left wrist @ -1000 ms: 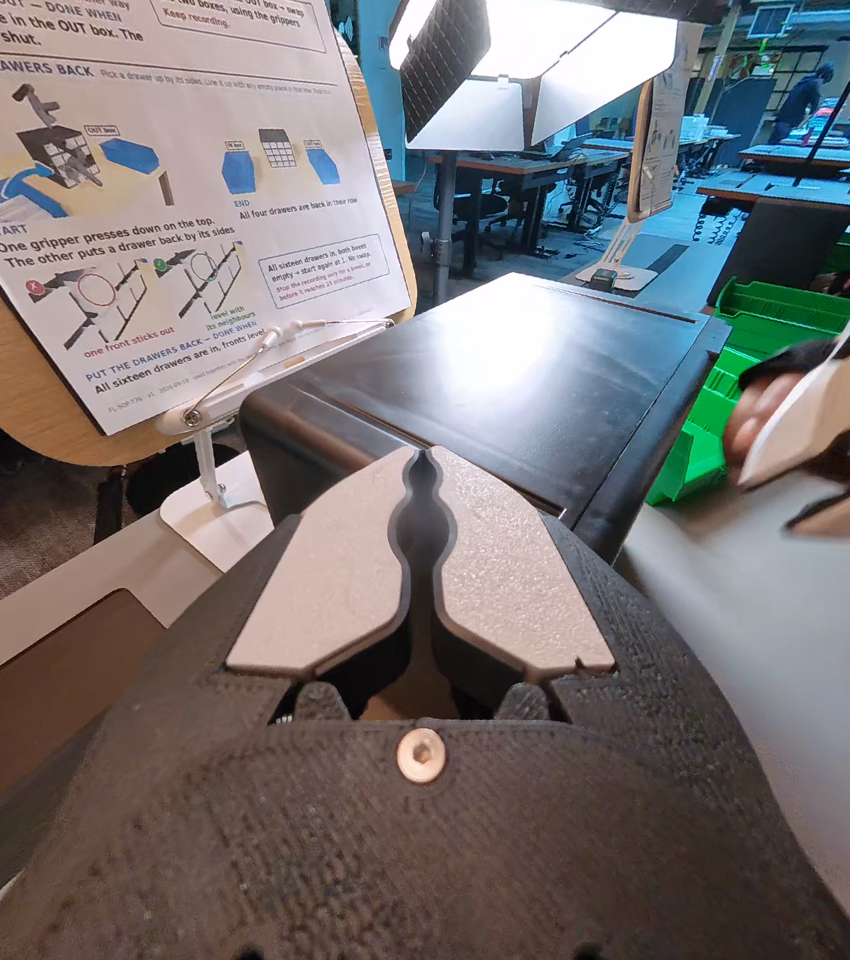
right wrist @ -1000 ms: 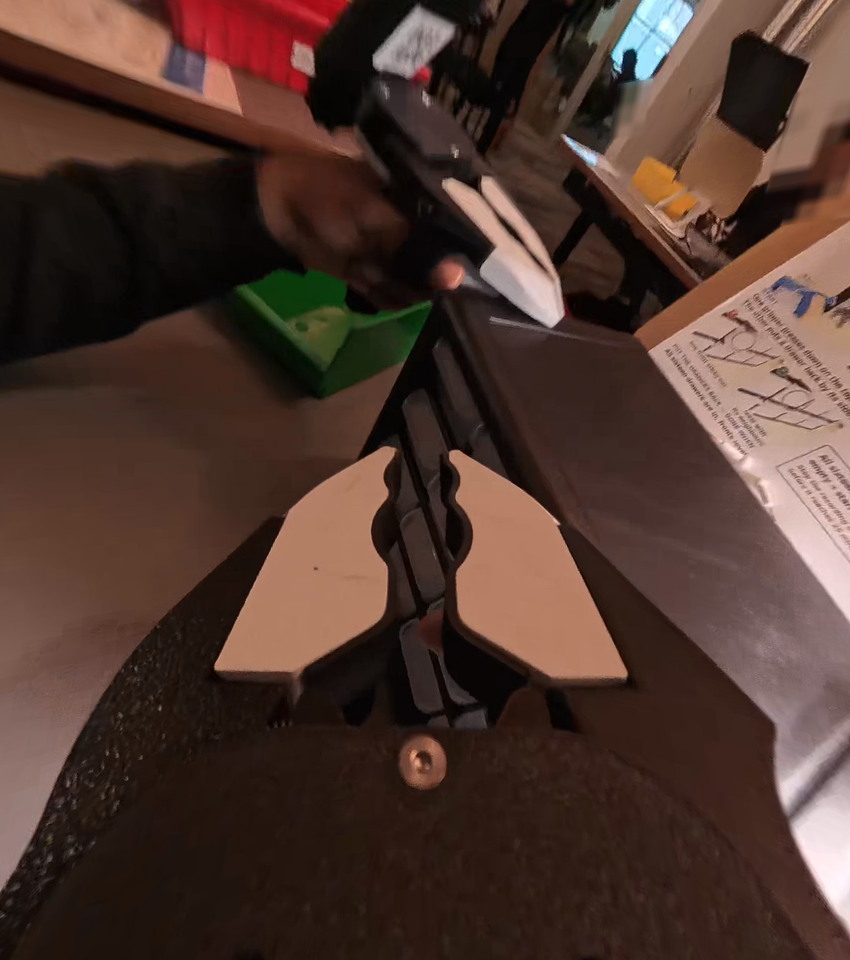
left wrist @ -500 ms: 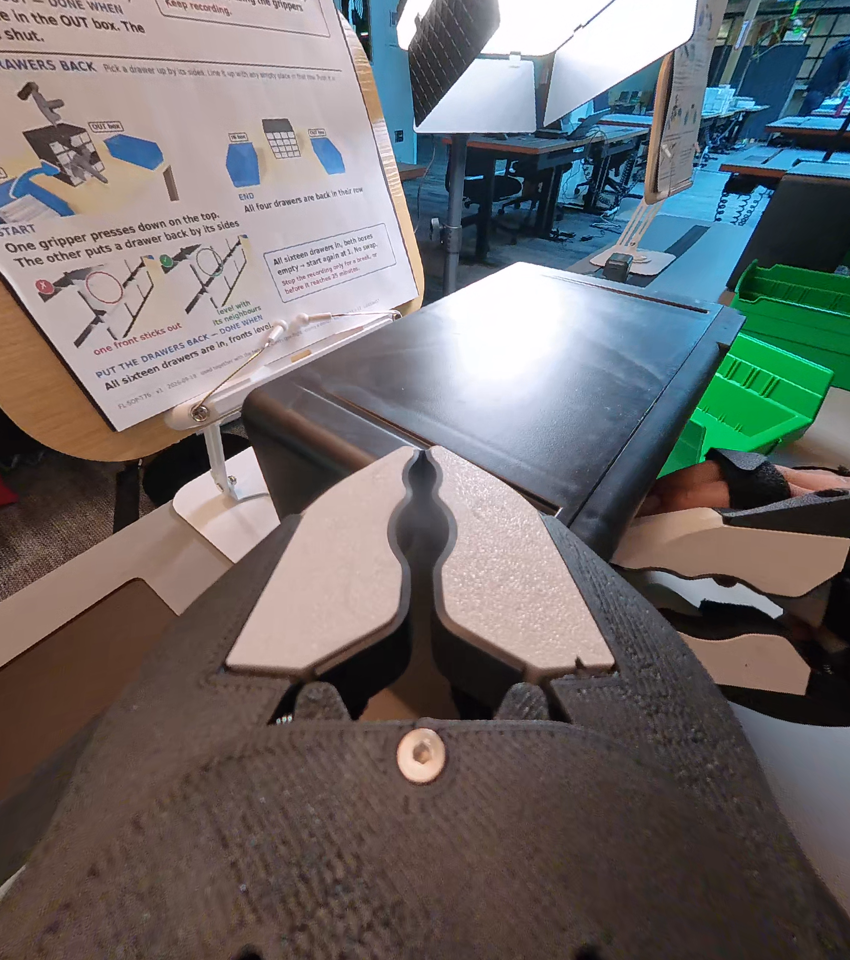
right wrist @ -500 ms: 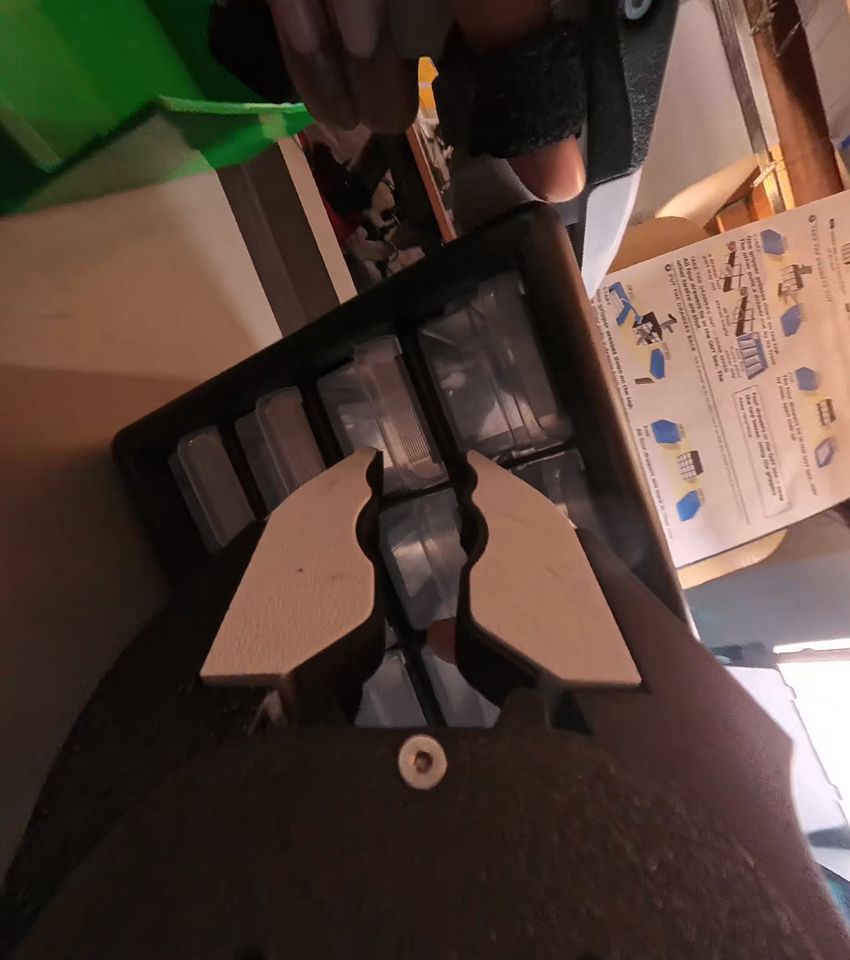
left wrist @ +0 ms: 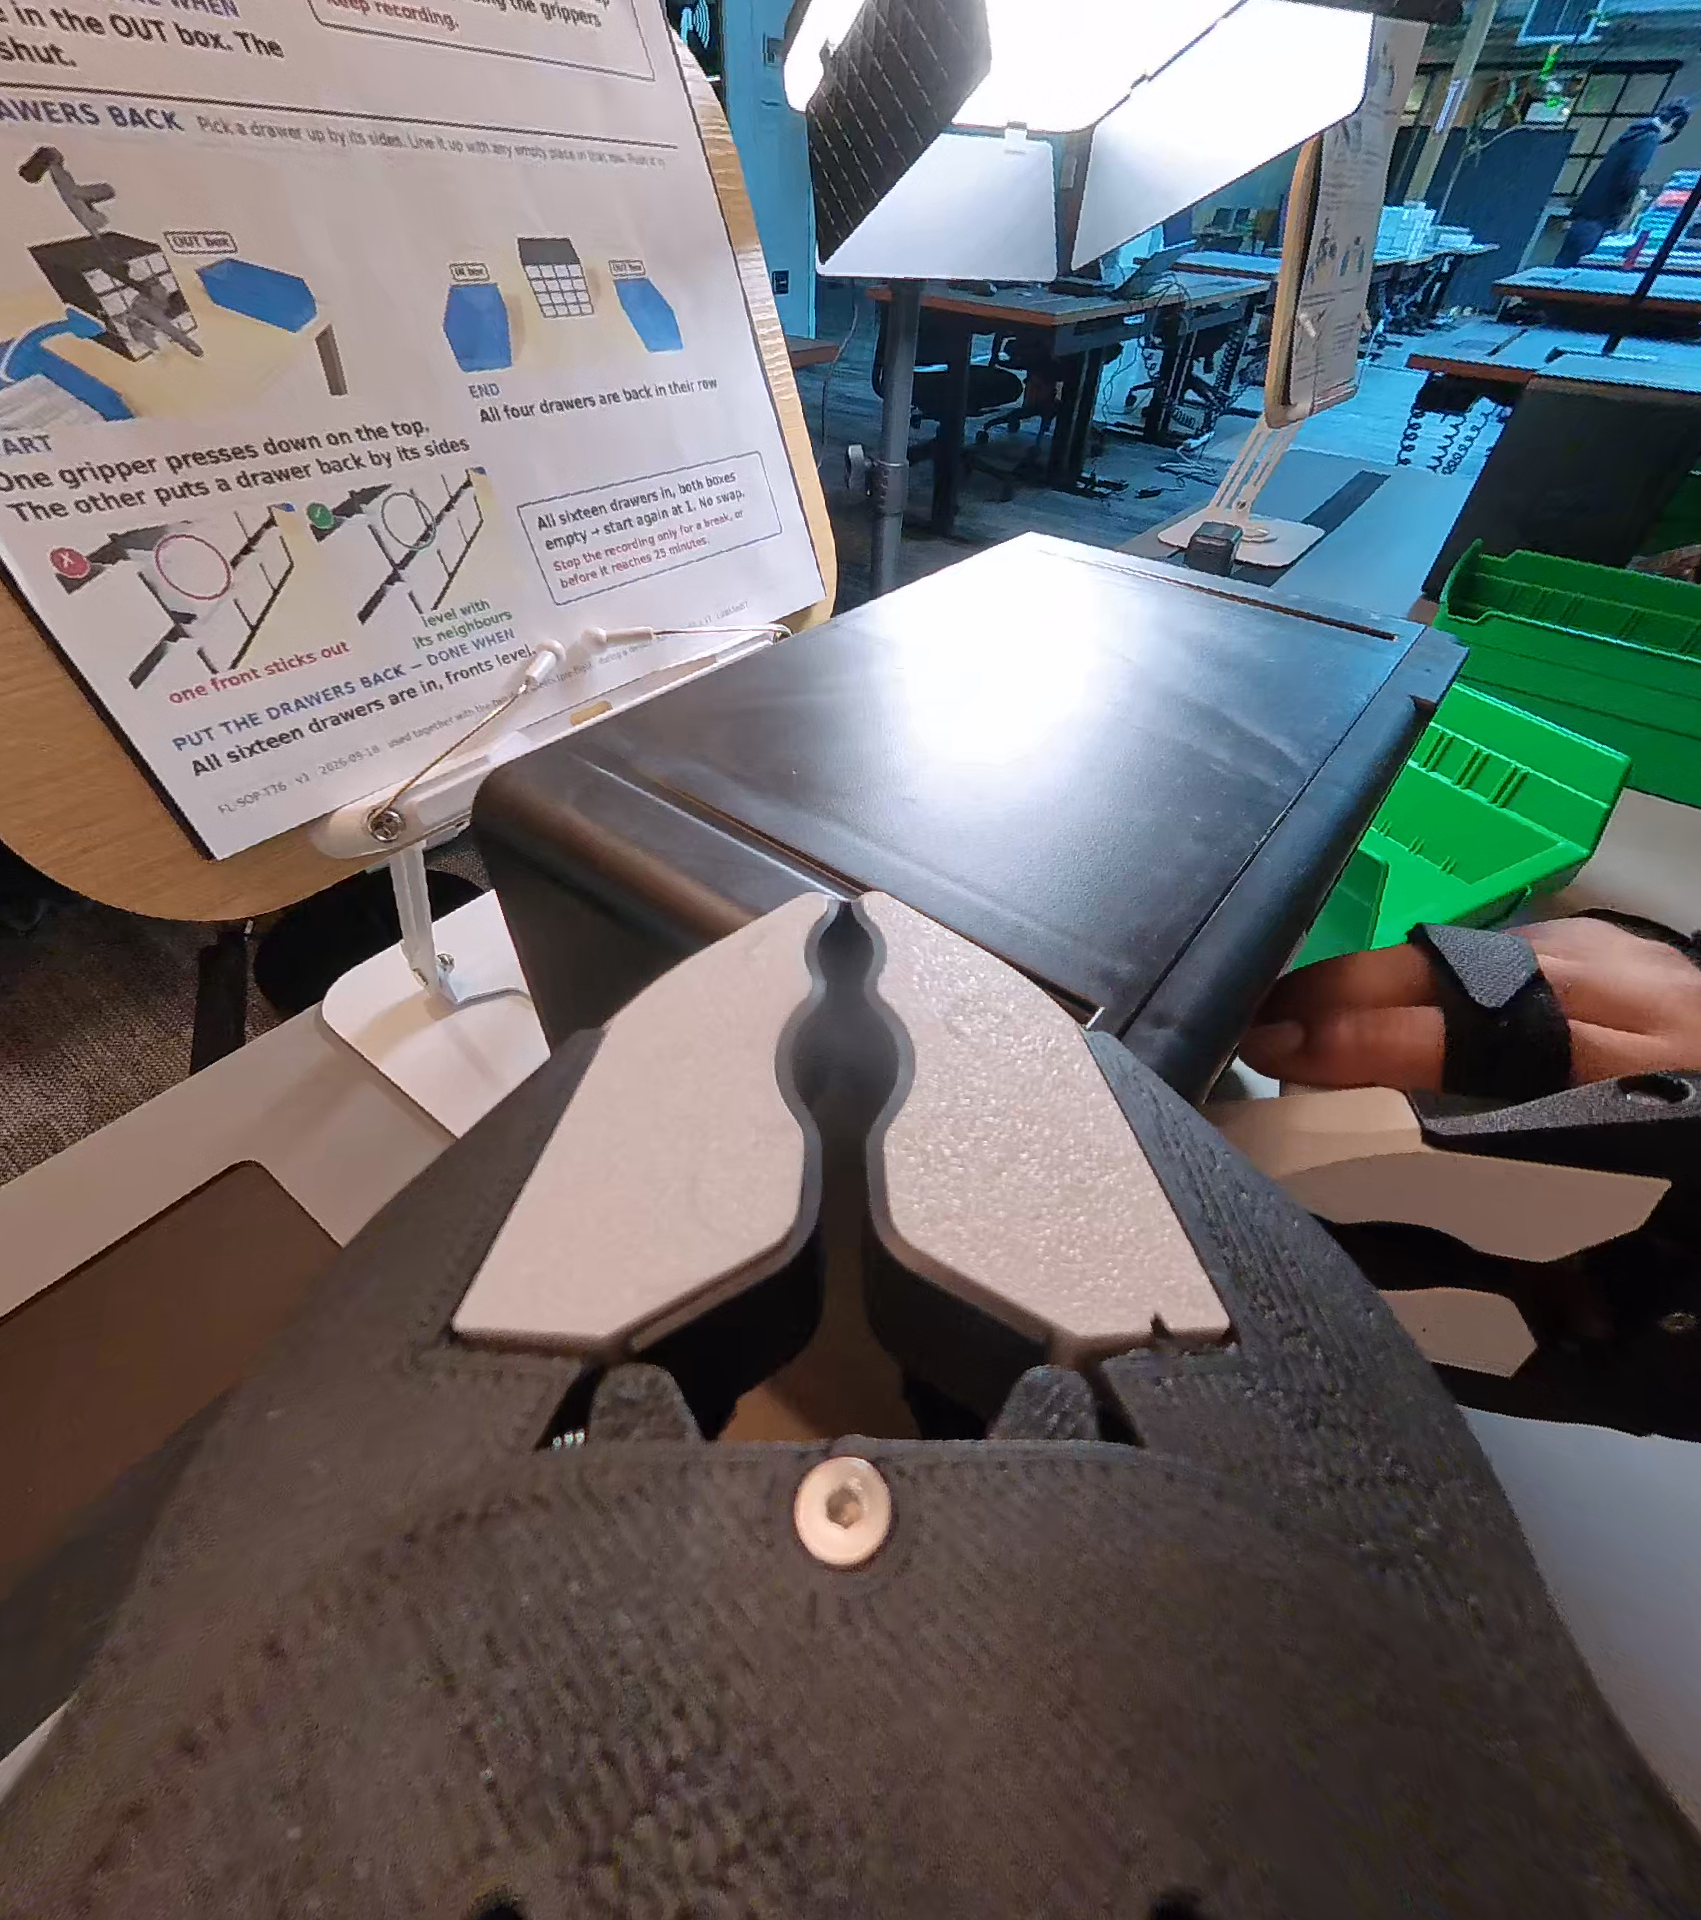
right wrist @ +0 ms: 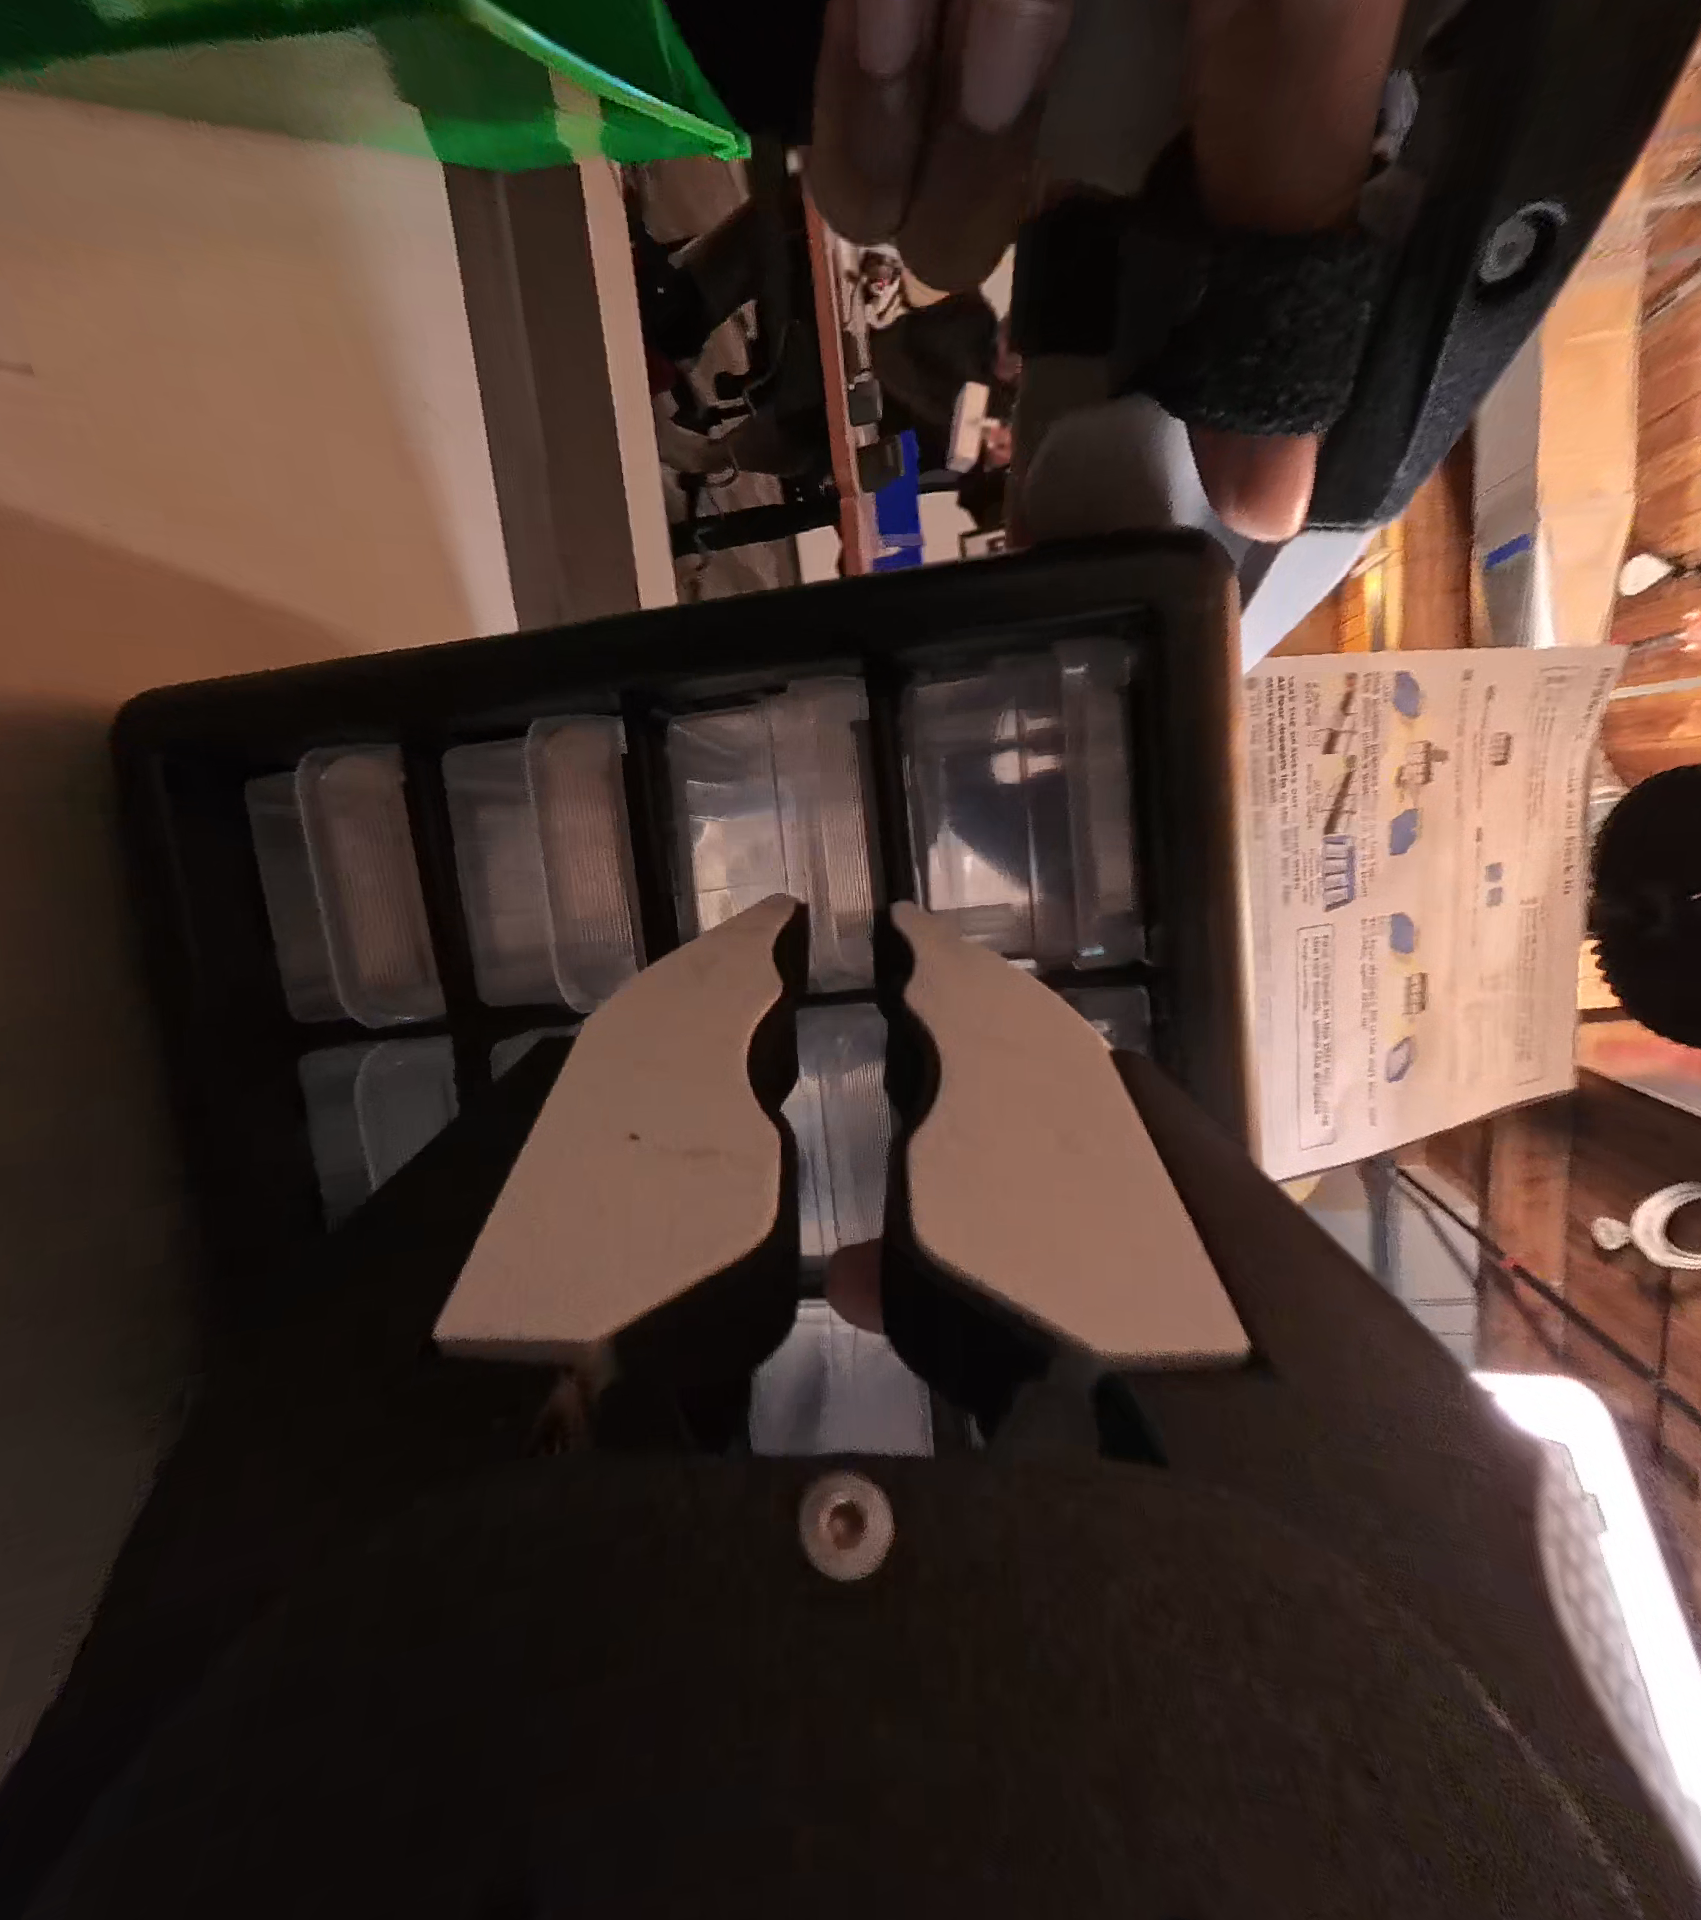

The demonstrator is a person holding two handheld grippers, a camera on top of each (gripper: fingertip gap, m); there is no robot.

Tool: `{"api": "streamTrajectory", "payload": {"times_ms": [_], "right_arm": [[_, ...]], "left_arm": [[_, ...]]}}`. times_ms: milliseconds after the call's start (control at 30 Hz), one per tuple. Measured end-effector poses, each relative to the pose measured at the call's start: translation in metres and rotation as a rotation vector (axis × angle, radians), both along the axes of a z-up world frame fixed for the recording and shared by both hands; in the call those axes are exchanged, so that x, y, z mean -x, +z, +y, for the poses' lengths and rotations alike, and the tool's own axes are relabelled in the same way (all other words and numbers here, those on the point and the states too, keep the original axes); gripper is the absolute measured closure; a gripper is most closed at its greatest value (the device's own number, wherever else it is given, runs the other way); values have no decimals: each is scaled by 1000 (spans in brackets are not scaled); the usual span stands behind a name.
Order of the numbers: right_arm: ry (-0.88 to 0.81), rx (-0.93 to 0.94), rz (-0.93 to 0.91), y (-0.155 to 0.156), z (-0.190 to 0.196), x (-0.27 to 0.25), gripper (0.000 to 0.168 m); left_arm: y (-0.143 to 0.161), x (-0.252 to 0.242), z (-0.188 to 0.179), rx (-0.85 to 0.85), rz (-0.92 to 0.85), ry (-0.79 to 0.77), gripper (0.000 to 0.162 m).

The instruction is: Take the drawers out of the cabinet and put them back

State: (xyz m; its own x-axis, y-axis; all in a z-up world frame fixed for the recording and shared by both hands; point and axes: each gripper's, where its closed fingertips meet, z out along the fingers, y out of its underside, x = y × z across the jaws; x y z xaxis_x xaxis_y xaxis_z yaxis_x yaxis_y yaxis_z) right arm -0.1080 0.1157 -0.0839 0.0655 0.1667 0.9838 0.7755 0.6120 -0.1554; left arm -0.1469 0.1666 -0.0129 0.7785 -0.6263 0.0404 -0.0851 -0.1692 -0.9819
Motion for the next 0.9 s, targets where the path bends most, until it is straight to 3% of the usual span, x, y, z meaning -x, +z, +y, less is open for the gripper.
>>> {"api": "streamTrajectory", "payload": {"times_ms": [233, 433, 600, 900], "right_arm": [[20, 16, -74, -1, -3, -2, 158], [90, 168, -115, -1, -41, -9, 157], [166, 366, -99, 0, -61, -14, 154], [218, 739, -93, -5, -45, -6, 136]], "left_arm": [[0, 0, 0, 0, -5, -6, 162], [0, -1, 0, -2, -2, -7, 162], [0, 0, 0, -3, 2, -3, 162], [0, 0, 0, -8, 11, 2, 162]]}}
